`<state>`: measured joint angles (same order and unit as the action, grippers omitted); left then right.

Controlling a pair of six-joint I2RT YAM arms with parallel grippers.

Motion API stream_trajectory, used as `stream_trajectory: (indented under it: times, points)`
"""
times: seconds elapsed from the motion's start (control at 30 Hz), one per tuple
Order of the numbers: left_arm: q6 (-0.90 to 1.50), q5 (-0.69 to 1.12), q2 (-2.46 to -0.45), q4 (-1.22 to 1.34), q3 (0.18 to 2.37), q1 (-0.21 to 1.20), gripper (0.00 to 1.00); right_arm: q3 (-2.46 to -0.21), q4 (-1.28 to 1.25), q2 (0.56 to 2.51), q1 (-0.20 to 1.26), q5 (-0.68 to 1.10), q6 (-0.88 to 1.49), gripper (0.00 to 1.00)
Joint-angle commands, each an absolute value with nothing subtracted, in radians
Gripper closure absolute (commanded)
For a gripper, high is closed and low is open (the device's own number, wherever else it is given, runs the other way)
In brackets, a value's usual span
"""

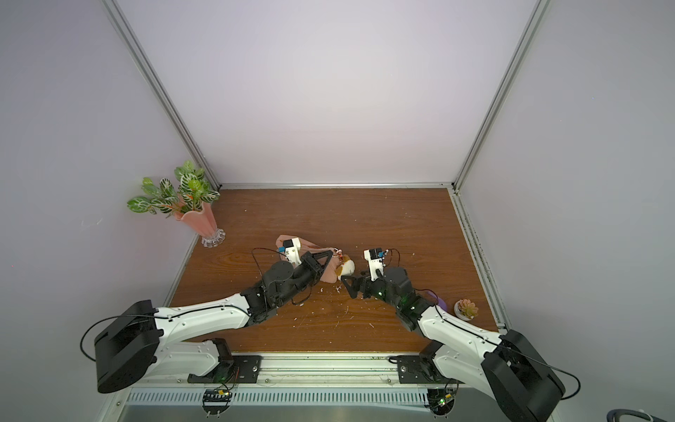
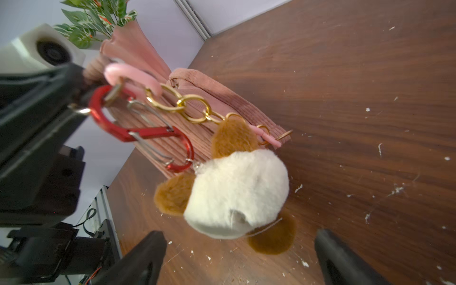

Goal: Remove the decoration from the bag
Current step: Adjust the decoration item in the bag.

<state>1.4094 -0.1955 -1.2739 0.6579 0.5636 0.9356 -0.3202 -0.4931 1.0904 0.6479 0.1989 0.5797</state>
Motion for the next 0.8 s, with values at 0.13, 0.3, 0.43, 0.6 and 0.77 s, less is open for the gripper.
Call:
stream_trajectory:
  times: [0.13, 0.3, 0.43, 0.6, 0.77]
  points:
    - [1.391, -0.195, -1.261, 0.672, 0.608, 0.928, 1.0, -0.402, -0.643, 1.205, 0.672, 0.17, 0.583, 0.03]
    - [1.394, -0.186, -1.273, 0.676, 0.607, 0.928, 1.0, -0.425, -0.688, 1.267, 0.676, 0.173, 0.593, 0.03]
    - [1.397, -0.181, -1.283, 0.68, 0.609, 0.928, 1.0, -0.434, -0.708, 1.301, 0.678, 0.197, 0.591, 0.14]
    - [1.395, -0.195, -1.286, 0.668, 0.608, 0.928, 1.0, -0.406, -0.69, 1.26, 0.677, 0.226, 0.584, 0.47]
    - [1.387, -0.221, -1.283, 0.641, 0.61, 0.928, 1.0, -0.37, -0.611, 1.159, 0.677, 0.254, 0.568, 0.71]
